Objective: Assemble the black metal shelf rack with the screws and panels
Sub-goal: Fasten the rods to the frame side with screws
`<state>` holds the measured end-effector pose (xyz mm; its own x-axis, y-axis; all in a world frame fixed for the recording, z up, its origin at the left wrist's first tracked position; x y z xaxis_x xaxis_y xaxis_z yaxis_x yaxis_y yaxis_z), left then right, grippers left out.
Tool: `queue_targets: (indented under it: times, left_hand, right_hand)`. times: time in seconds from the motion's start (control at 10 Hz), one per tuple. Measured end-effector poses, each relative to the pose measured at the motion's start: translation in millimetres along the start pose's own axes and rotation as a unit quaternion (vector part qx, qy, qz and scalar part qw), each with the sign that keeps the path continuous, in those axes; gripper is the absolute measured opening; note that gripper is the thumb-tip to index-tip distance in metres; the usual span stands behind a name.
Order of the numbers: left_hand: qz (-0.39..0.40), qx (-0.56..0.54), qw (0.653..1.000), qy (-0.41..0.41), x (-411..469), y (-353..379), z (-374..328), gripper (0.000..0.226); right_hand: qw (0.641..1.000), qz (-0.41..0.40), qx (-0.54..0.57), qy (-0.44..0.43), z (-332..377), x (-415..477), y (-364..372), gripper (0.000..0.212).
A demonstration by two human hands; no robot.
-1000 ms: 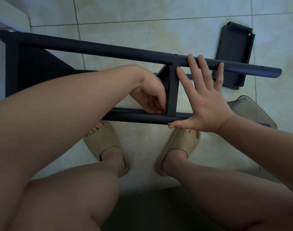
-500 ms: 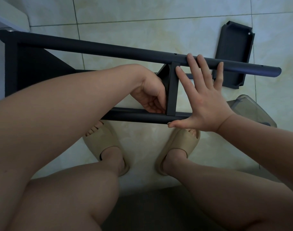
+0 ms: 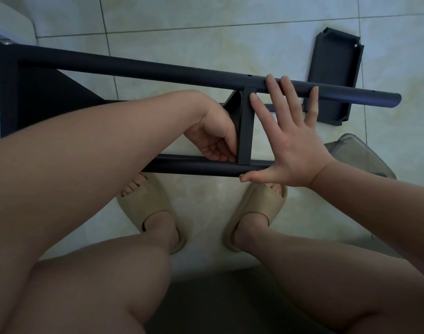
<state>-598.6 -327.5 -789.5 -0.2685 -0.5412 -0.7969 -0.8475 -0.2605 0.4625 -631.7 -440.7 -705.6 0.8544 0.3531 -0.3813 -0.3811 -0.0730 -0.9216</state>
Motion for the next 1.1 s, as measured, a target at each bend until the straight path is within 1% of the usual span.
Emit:
queue_targets:
  times: [0.2, 0.5, 0.6, 0.7, 0.8, 0.9, 1.1]
  left_hand:
    - [-0.005, -0.008, 1.0, 0.02, -0.2, 0.6, -2.7, 0.016]
    - [0.016, -0.04, 0.997, 0.067, -1.1, 4.3, -3.1, 0.023]
    - [0.02, -0.042, 0.997, 0.064, -0.8, 2.9, -2.0, 0.021]
    - [0.04, -0.027, 0.998, 0.033, -1.8, 4.3, 1.5, 0.016]
    - [0.032, -0.018, 0.999, 0.023, -1.0, 3.9, 2.2, 0.013]
    - [0.017, -0.012, 0.999, 0.04, 0.4, 2.8, -1.4, 0.014]
    - [0.017, -0.025, 0.997, 0.065, -0.9, 5.0, -3.7, 0.018]
  right_hand:
    - [1.0, 0.0, 0.001, 0.0, -0.1, 0.2, 0.0, 0.135]
    - [1.0, -0.001, 0.001, -0.002, -0.3, 0.4, 0.2, 0.134]
    - [1.0, -0.002, 0.0, -0.003, -0.2, 0.3, -0.2, 0.134]
    - [1.0, -0.001, 0.0, -0.002, -0.4, 0.3, -0.7, 0.134]
    - [1.0, 0.001, 0.001, -0.001, -0.4, 0.8, -0.9, 0.134]
    - [1.0, 0.001, 0.002, -0.002, 0.0, 0.4, -0.7, 0.134]
    - [1.0, 0.0, 0.004, -0.002, -0.2, 0.3, -0.6, 0.134]
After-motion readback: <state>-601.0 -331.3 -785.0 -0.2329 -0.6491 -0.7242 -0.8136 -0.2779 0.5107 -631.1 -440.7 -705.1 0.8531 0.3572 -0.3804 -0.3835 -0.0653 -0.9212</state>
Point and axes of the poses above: each hand's wrist, its own x-axis towards the middle knuckle, its own y-axis out of the palm, z = x × y, the point moved 7 cm from there along x, towards the middle knuckle, and after that the axes turned 8 degrees about z, right-handed, at the moved point
